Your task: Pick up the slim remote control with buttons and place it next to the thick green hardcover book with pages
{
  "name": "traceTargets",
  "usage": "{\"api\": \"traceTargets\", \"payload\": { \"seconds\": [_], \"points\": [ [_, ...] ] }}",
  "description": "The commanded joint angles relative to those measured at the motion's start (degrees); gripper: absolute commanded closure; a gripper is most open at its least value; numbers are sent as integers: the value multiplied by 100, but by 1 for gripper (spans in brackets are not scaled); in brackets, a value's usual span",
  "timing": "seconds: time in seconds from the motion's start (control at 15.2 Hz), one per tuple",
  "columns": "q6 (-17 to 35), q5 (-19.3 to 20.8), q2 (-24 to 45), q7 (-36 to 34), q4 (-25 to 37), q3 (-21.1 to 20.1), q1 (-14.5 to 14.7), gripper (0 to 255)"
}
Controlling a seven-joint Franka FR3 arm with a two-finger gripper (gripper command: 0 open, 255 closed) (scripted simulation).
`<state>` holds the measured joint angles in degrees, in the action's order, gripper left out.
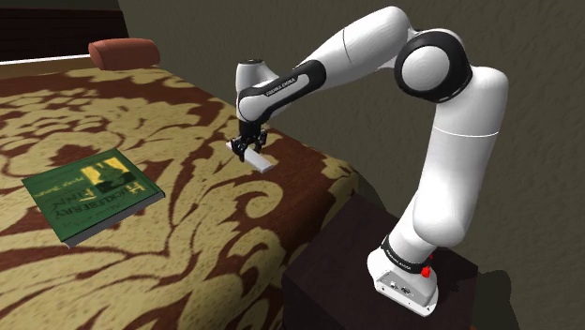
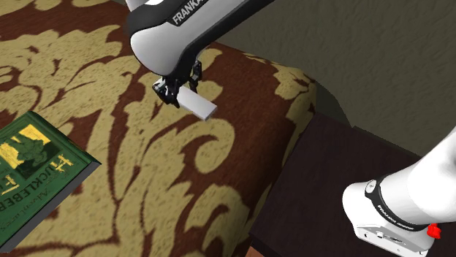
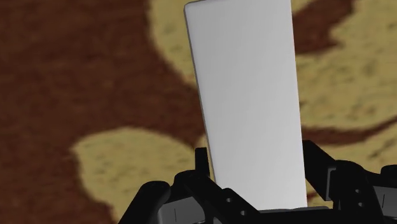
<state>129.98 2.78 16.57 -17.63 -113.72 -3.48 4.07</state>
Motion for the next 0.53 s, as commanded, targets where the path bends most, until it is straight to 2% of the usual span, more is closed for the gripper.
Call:
{"api": "traceTargets", "payload": {
  "seconds": [0.0,0.46],
  "points": [
    [-28,22,-14,-239,8,-75,151,255],
    [-154,139,188,-1176,307,-352,760,255]
  ]
}}
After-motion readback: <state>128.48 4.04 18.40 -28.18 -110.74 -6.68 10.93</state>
